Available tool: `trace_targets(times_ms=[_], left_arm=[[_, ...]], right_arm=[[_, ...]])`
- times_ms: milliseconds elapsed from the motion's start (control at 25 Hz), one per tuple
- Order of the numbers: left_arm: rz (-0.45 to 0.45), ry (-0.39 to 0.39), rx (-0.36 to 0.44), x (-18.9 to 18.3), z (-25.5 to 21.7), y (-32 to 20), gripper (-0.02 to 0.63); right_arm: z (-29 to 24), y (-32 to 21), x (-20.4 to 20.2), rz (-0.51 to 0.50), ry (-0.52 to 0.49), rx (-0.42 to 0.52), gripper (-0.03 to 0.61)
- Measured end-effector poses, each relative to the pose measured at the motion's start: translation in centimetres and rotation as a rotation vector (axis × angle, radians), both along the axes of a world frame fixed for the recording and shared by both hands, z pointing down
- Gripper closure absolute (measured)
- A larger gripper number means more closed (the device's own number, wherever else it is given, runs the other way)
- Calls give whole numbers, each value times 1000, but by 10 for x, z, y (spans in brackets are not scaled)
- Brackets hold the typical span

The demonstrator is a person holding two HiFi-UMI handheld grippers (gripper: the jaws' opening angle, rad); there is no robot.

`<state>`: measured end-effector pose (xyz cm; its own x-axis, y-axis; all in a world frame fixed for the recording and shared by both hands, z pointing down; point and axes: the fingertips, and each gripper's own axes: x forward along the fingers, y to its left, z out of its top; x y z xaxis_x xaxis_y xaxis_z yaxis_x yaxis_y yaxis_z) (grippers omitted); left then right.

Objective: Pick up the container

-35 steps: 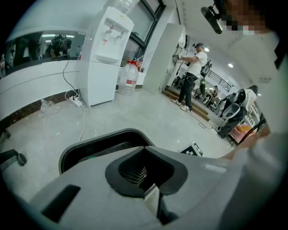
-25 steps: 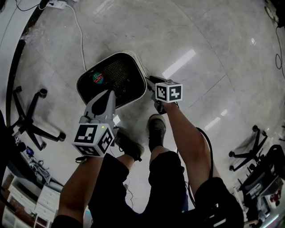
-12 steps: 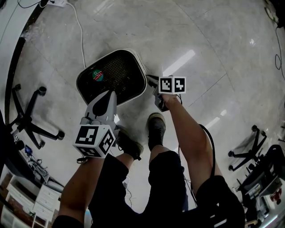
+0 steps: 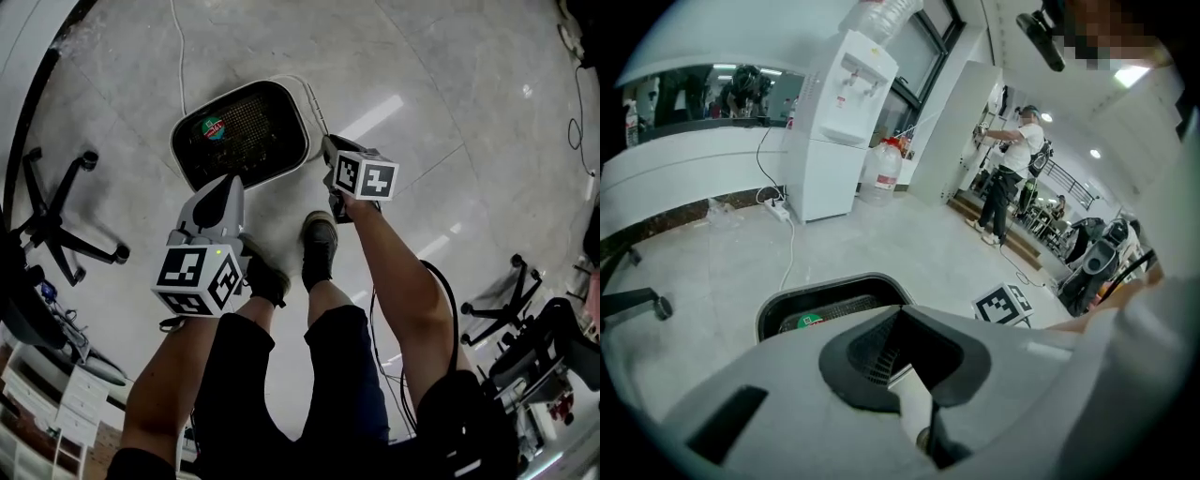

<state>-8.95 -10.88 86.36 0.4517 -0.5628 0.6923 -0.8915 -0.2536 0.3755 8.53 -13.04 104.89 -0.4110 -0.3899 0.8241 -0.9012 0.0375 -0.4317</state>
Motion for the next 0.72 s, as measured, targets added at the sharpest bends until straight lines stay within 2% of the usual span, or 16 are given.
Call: trace_targets(times_ms=[440, 720], left_arm=[[-26, -9, 24, -23, -43, -8, 607], [-2, -6, 8, -28, -35, -9, 607]], right_arm=[[-81, -3, -10, -40, 235, 132, 545], [-116, 4, -24, -1, 287, 186, 545]])
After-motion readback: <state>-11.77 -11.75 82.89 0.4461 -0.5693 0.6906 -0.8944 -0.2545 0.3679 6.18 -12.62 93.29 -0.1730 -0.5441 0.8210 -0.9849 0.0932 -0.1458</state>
